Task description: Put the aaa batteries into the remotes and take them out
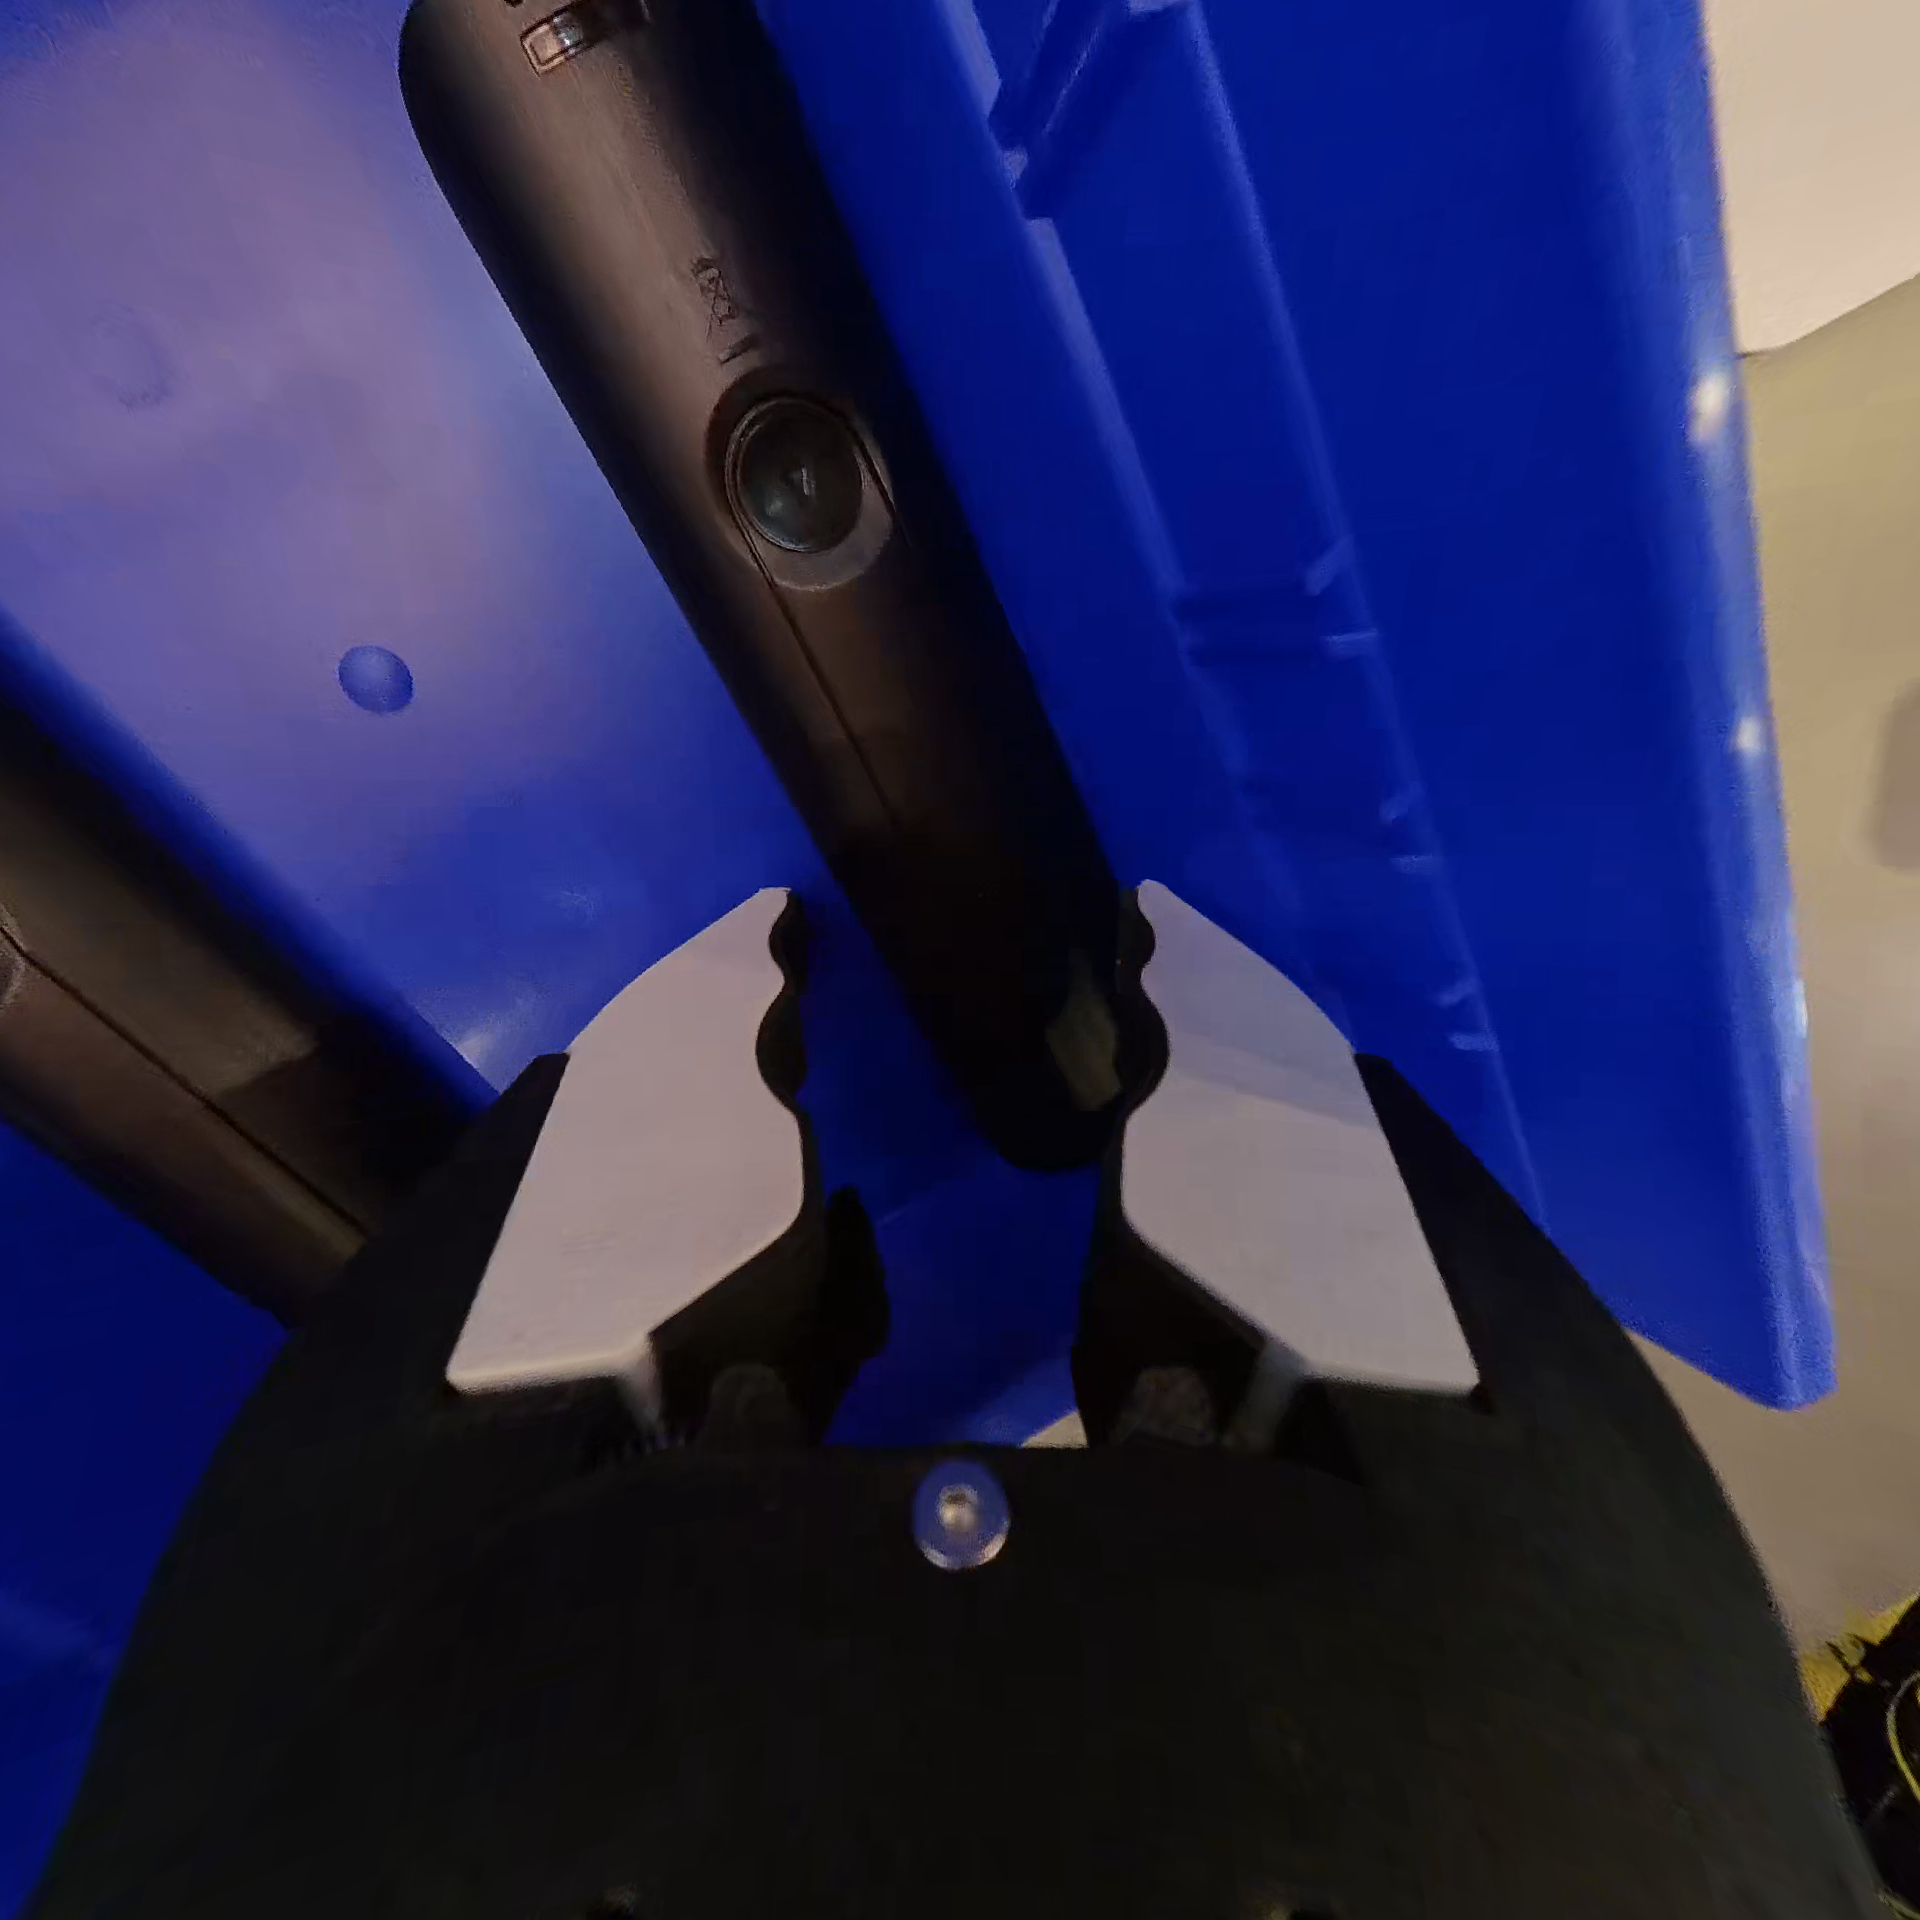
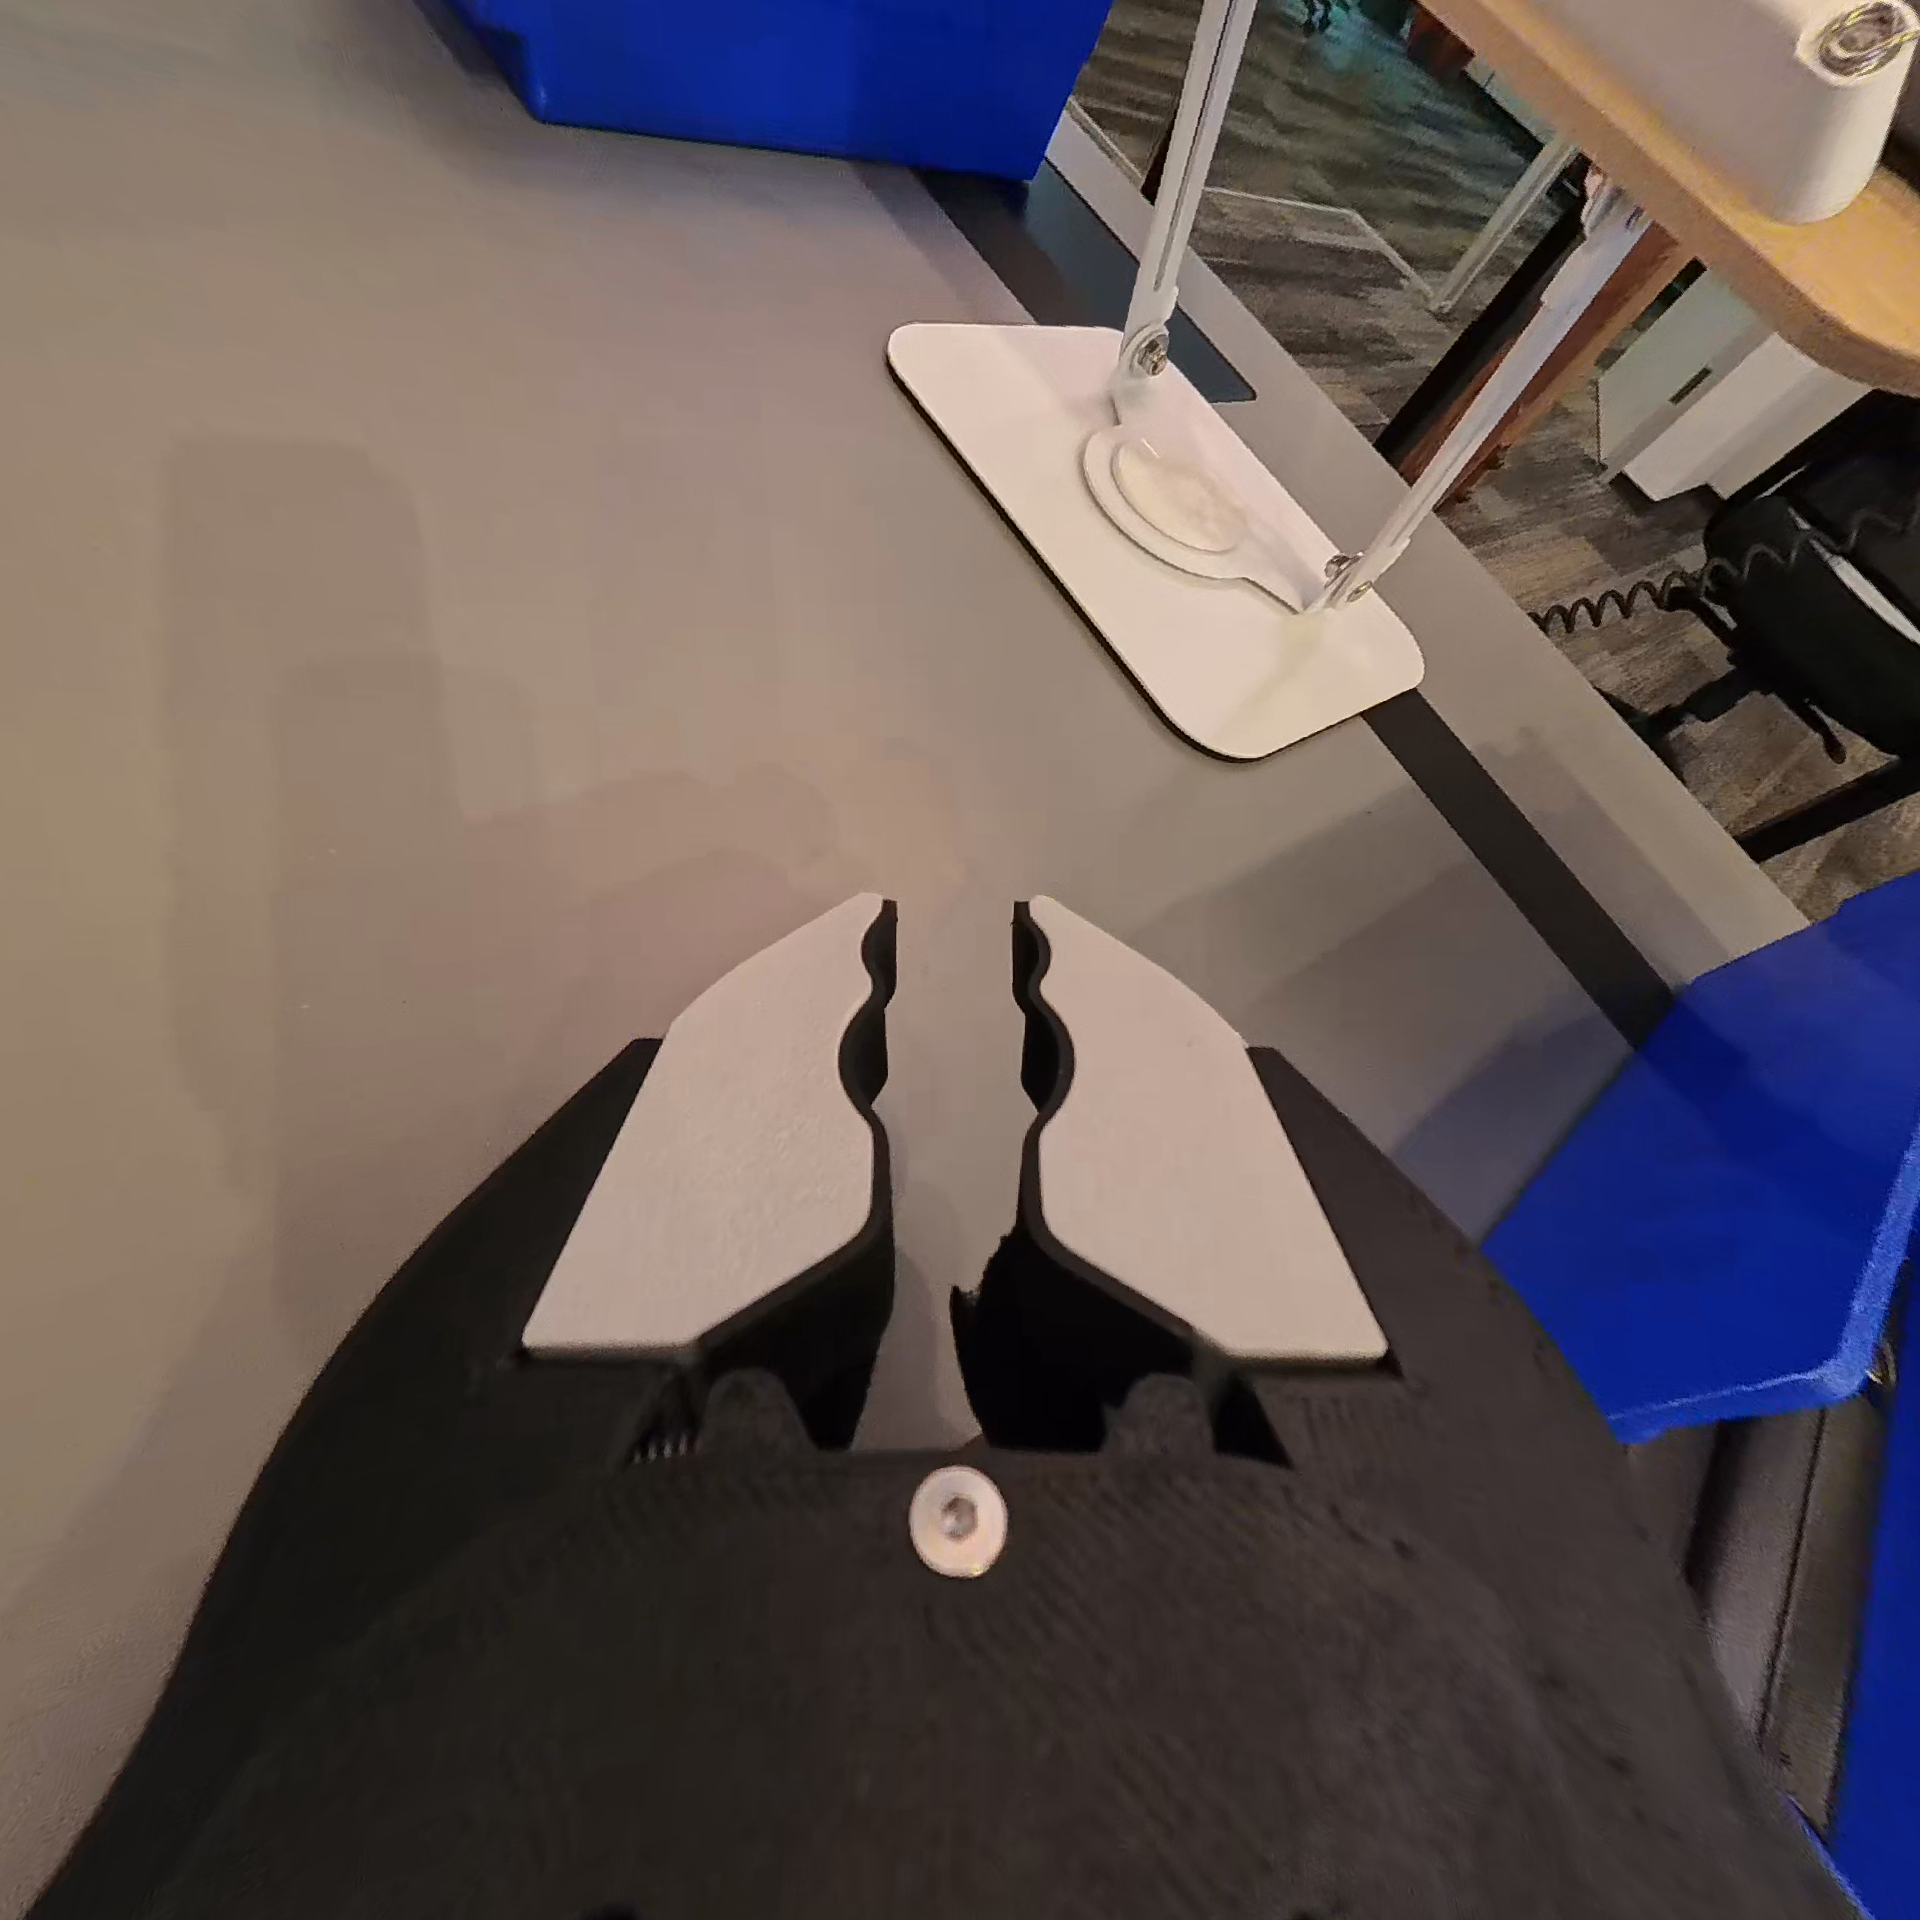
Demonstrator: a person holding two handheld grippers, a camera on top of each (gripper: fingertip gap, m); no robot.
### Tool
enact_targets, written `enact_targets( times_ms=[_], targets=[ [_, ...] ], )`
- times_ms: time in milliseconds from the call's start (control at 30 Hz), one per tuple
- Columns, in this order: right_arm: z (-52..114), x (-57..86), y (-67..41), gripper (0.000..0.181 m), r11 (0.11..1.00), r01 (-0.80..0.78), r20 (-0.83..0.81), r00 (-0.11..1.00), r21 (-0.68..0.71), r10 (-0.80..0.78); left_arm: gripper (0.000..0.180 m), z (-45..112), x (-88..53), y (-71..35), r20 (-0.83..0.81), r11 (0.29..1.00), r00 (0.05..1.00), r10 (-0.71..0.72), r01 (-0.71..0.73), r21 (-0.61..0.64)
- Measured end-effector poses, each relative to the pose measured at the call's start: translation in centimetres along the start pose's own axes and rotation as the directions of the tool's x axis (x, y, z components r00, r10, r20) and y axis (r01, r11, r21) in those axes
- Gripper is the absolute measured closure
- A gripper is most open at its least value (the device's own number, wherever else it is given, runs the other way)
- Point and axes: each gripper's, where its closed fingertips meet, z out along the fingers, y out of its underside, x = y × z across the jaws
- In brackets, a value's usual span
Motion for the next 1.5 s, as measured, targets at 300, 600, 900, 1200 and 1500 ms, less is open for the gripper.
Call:
enact_targets(
  times_ms=[300,600,900,1200,1500],
  targets=[
    [-0.4,0.4,0.1,0.16,1.0,-0.014,-0.002,1.0,0.002,0.014,0.131,-1.1,-2.9,-0.4,0.159,0.997,0.987,0.019,-0.006,-0.081],
    [0.0,0.1,0.5,0.16,1.0,-0.005,0.012,1.0,-0.019,0.006,0.126,-0.3,-1.8,-0.8,-0.054,0.998,0.996,-0.07,0.07,-0.01],
    [0.6,-0.4,1.0,0.161,0.999,0.002,0.034,0.999,-0.041,0.0,0.128,0.3,0.6,-1.5,-0.06,0.996,0.994,-0.087,0.087,-0.003],
    [0.5,-0.4,1.0,0.162,0.999,0.01,0.034,0.999,-0.045,-0.008,0.133,0.1,0.4,-1.4,-0.096,0.997,0.992,-0.076,0.077,0.002],
    [0.7,-0.6,1.3,0.162,0.998,0.017,0.048,0.999,-0.06,-0.014,0.14,-1.2,-1.1,-0.9,0.027,0.999,1.0,-0.016,0.017,-0.036]
  ],
)
